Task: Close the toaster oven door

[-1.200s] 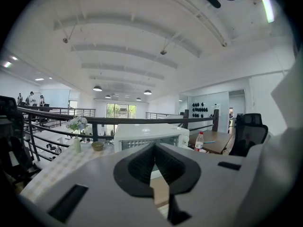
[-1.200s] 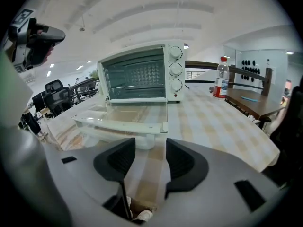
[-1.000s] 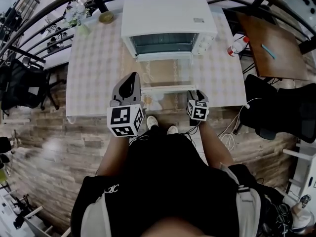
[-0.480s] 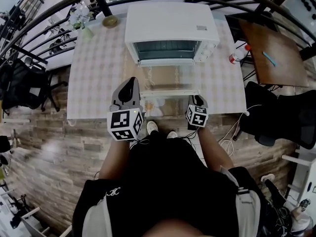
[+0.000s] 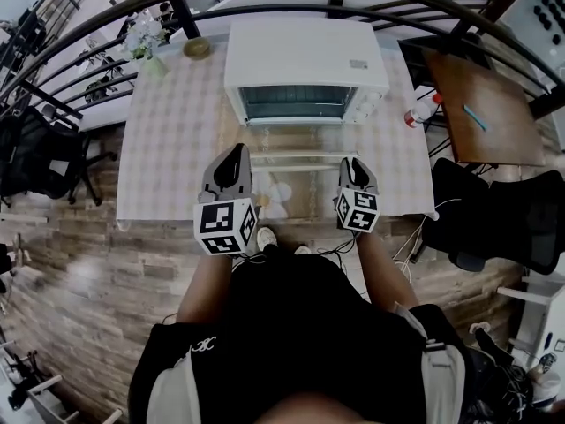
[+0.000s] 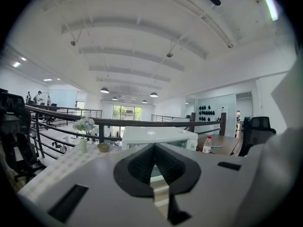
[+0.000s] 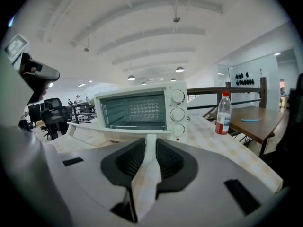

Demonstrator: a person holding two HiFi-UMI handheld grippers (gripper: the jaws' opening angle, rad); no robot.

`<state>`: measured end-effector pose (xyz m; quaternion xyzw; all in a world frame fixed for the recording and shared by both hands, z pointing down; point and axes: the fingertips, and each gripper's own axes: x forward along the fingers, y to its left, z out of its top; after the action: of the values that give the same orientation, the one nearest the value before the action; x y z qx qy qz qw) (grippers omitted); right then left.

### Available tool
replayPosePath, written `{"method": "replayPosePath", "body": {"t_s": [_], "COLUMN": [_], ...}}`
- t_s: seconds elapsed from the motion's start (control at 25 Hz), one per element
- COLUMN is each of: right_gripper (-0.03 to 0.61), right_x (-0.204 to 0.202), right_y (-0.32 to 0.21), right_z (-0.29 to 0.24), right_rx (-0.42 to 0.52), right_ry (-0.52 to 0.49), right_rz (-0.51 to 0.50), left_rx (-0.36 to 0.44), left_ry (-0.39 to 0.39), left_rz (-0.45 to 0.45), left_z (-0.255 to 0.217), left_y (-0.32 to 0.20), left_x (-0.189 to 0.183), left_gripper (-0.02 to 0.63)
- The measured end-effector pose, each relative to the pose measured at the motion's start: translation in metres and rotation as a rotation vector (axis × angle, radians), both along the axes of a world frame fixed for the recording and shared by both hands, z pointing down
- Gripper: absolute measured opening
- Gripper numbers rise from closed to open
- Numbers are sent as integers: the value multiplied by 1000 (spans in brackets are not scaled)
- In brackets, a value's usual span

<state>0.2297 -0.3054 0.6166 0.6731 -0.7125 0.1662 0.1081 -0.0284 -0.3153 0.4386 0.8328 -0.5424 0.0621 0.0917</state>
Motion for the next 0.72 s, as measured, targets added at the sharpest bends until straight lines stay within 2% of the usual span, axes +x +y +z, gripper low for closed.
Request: {"method": "replayPosePath", "body": {"t_s": [0.2, 0.72], "right_gripper": [71, 69], "right_x": [3, 9], "right_y": [-28, -75], "right_z": [-37, -73], "right_rx": [74, 115], "right_ry": [4, 15], "right_rz": [11, 37], "left_rx": [13, 40], "left_ry": [10, 12], "left_rz": [-17, -101], "left_z": [-4, -15], "left_y": [0, 2], "left_x": [-9, -49], "left_gripper": [14, 14]}}
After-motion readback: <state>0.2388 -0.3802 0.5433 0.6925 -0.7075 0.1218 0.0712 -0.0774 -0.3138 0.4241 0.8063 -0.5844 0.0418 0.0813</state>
